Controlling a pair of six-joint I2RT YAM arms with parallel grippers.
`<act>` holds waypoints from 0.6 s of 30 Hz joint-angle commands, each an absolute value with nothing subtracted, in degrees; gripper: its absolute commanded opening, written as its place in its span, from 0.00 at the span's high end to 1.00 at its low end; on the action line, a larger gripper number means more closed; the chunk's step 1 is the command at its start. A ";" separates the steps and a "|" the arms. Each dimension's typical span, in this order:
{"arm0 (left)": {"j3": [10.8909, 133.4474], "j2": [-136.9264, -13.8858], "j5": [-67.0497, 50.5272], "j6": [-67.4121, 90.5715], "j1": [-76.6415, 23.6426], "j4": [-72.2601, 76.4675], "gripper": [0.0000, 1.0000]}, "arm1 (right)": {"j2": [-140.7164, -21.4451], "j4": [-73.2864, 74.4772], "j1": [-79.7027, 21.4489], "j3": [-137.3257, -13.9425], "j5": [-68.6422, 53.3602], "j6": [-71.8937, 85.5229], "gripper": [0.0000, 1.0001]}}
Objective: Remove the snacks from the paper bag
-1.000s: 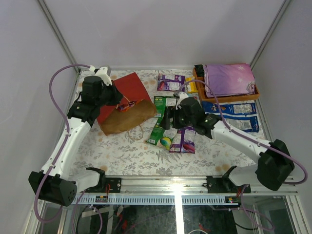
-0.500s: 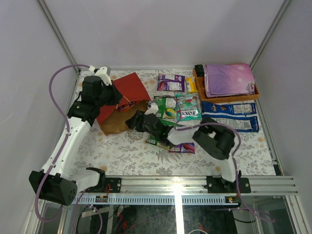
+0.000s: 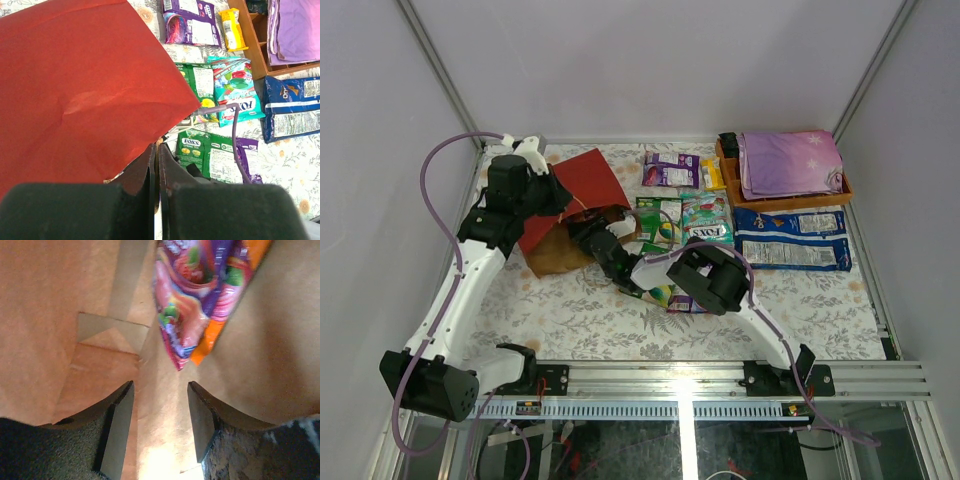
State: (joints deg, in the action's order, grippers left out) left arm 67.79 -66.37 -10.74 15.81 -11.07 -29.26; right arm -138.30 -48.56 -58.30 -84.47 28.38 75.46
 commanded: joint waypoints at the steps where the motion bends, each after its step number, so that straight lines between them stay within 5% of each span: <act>1: 69.86 -66.11 -12.37 16.34 -10.31 -27.96 1.00 | -139.55 -44.77 -57.31 -87.93 36.34 85.17 0.46; 18: 69.72 -66.45 -13.79 16.61 -9.69 -27.60 1.00 | -147.45 -43.22 -52.47 -98.81 34.80 86.50 0.52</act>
State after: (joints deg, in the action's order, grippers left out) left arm 67.79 -66.37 -12.71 16.19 -10.44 -29.23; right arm -146.52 -43.94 -53.80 -94.61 32.47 85.82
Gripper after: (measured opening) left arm 0.008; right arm 0.482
